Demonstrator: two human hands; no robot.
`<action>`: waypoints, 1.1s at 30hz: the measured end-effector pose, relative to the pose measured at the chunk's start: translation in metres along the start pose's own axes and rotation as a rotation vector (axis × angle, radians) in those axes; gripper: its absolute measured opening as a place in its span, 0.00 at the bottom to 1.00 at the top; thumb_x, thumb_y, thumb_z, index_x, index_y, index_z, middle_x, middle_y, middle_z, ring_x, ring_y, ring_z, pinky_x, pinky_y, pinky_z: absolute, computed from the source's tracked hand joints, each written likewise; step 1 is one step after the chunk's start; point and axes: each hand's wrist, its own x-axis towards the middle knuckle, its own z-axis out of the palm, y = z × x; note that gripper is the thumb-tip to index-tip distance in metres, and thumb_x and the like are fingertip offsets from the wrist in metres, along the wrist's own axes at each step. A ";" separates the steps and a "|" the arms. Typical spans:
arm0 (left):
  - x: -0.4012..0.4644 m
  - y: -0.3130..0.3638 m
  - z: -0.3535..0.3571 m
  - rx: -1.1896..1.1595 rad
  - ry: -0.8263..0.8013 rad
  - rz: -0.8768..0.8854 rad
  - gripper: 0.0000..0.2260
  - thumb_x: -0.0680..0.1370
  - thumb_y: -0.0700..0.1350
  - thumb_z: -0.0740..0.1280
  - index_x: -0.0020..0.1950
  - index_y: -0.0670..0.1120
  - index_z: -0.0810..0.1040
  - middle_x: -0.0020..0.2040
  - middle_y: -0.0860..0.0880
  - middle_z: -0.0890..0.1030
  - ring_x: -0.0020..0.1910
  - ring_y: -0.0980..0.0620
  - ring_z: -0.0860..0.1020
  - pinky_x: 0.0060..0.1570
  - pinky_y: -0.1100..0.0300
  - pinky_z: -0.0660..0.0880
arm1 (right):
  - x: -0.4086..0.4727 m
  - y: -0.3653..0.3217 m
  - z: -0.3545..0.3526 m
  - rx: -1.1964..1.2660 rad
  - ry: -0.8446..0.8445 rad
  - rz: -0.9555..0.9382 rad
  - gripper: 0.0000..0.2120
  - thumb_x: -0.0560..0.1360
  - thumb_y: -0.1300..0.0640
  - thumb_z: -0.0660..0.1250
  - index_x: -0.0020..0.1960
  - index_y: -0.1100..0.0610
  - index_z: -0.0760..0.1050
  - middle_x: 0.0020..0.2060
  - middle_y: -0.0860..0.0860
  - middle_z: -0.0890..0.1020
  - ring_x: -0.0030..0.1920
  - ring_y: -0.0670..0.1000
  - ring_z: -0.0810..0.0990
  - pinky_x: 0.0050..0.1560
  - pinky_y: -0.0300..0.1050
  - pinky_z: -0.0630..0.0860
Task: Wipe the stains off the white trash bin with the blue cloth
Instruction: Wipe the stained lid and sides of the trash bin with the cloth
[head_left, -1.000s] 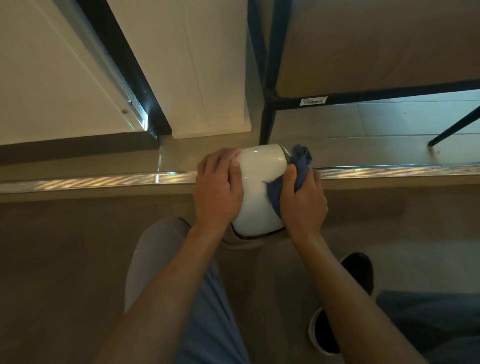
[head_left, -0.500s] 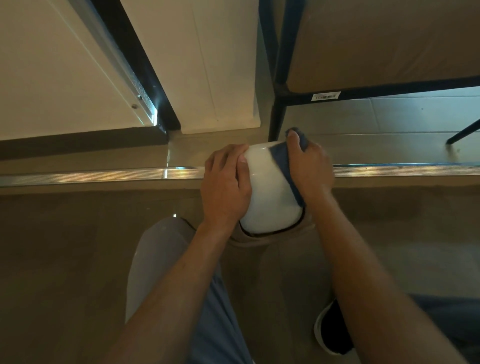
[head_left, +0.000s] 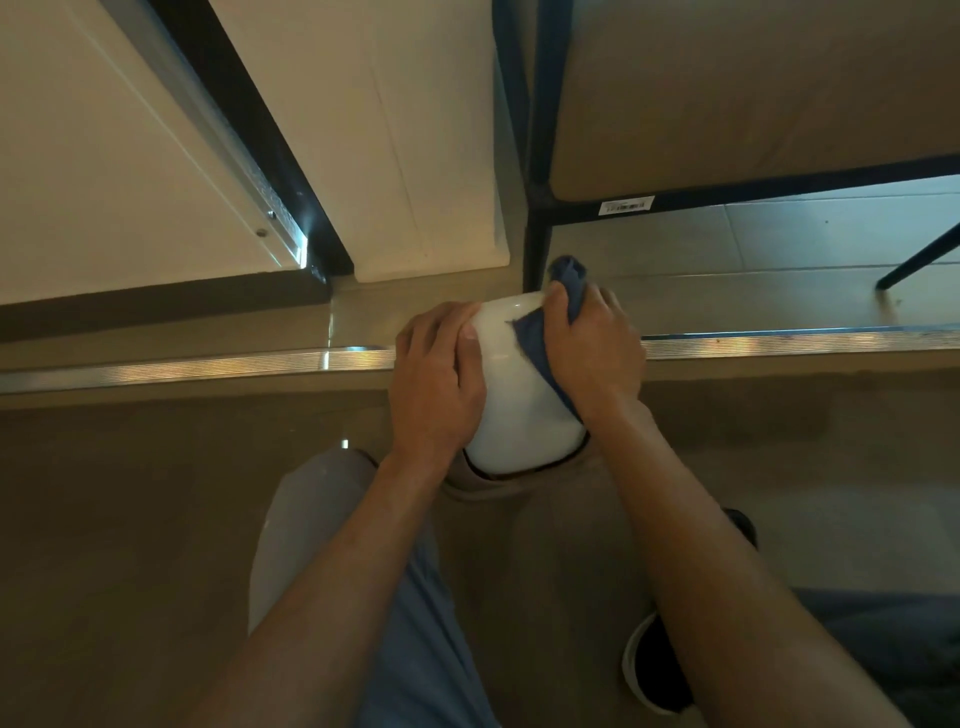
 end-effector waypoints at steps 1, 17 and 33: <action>0.001 0.000 0.000 -0.002 0.003 -0.011 0.15 0.86 0.46 0.57 0.70 0.47 0.77 0.66 0.48 0.77 0.67 0.48 0.71 0.67 0.54 0.69 | 0.008 -0.004 -0.001 -0.016 -0.032 -0.036 0.22 0.83 0.41 0.53 0.55 0.57 0.77 0.51 0.55 0.80 0.50 0.57 0.80 0.51 0.56 0.78; 0.003 0.011 -0.007 0.009 -0.074 -0.091 0.18 0.85 0.51 0.54 0.70 0.50 0.75 0.67 0.49 0.76 0.67 0.49 0.70 0.66 0.49 0.71 | -0.019 0.003 -0.037 0.384 -0.206 -0.256 0.29 0.78 0.50 0.69 0.76 0.47 0.63 0.72 0.46 0.63 0.70 0.42 0.65 0.67 0.38 0.69; 0.048 0.050 -0.014 -0.003 -0.363 -0.122 0.15 0.82 0.53 0.63 0.67 0.51 0.80 0.61 0.47 0.82 0.62 0.47 0.78 0.62 0.47 0.75 | -0.030 0.018 -0.055 0.725 -0.119 0.021 0.17 0.81 0.59 0.66 0.69 0.55 0.73 0.61 0.49 0.78 0.62 0.44 0.78 0.64 0.50 0.78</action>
